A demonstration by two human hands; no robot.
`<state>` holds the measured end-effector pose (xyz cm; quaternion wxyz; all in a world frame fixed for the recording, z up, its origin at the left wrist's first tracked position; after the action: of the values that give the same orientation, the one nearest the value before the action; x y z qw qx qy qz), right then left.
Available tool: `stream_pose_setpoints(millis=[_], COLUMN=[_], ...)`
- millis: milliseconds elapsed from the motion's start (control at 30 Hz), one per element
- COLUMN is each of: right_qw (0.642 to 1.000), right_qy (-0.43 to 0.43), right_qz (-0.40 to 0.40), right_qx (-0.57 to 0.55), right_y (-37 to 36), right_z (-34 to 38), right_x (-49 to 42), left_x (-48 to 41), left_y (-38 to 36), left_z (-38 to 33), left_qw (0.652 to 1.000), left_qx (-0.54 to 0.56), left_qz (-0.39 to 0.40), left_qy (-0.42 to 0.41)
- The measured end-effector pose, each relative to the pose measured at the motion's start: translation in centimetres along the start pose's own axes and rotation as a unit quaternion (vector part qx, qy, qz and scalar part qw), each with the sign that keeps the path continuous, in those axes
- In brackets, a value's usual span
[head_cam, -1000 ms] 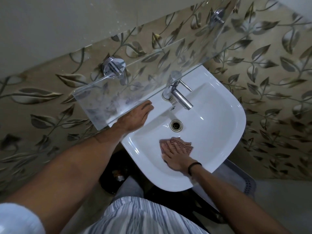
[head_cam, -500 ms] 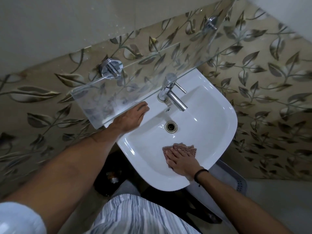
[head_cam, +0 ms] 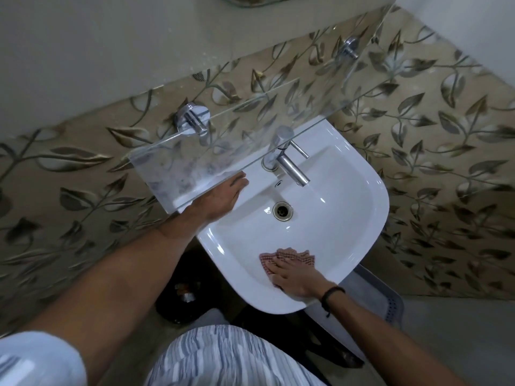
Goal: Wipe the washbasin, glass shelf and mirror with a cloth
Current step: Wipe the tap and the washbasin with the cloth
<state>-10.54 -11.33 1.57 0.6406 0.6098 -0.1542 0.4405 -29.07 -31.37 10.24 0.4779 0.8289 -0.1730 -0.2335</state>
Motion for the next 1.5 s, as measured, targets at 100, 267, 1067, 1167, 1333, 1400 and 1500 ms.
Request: stream_pose_setpoints(millis=[100,267,1067,1167,1333,1400,1500], right_qw=[0.993,0.978,0.984,0.972,0.978,0.981,0.990], right_qy=[-0.118,-0.181,0.107,0.172,0.048,0.005,-0.088], right_qz=[0.006,-0.066,0.017,0.047,0.051,0.019,-0.047], right_qx=[0.000,-0.077,0.142,0.155,0.194,0.194,0.096], right_y=[0.5,1.9,0.6,1.3,5.2,5.7,5.1], right_z=[-4.1,-2.2,-2.7,-4.4,-13.1,-13.8,-12.0], right_x=[0.3,-2.0,-0.6,-0.3,-1.6,-2.2,-3.7], left_x=[0.1,1.4,8.1,8.3,8.2,8.3,8.1], left_y=[-0.1,0.0,-0.7,-0.6,-0.9,-1.0,-1.1], left_z=[0.1,-1.2,-4.6,-4.6,-4.5,-4.4,-4.5], left_qw=[0.999,0.999,0.959,0.958,0.955,0.954,0.955], left_qx=[0.020,-0.009,-0.083,-0.091,-0.093,-0.099,-0.109], left_qz=[0.019,0.029,-0.055,-0.053,-0.040,-0.039,-0.038], left_qy=[0.020,0.013,0.266,0.268,0.280,0.281,0.275])
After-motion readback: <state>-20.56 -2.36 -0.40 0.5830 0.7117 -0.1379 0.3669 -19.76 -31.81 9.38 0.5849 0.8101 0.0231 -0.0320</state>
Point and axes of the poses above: each hand's wrist, its own x-axis away from the middle knuckle, its own y-axis out of the back of the hand, z = x × y, the point moved 8 cm from there along -x, towards the middle knuckle, and after that the axes turned 4 degrees about -y, right-handed, at the moved point
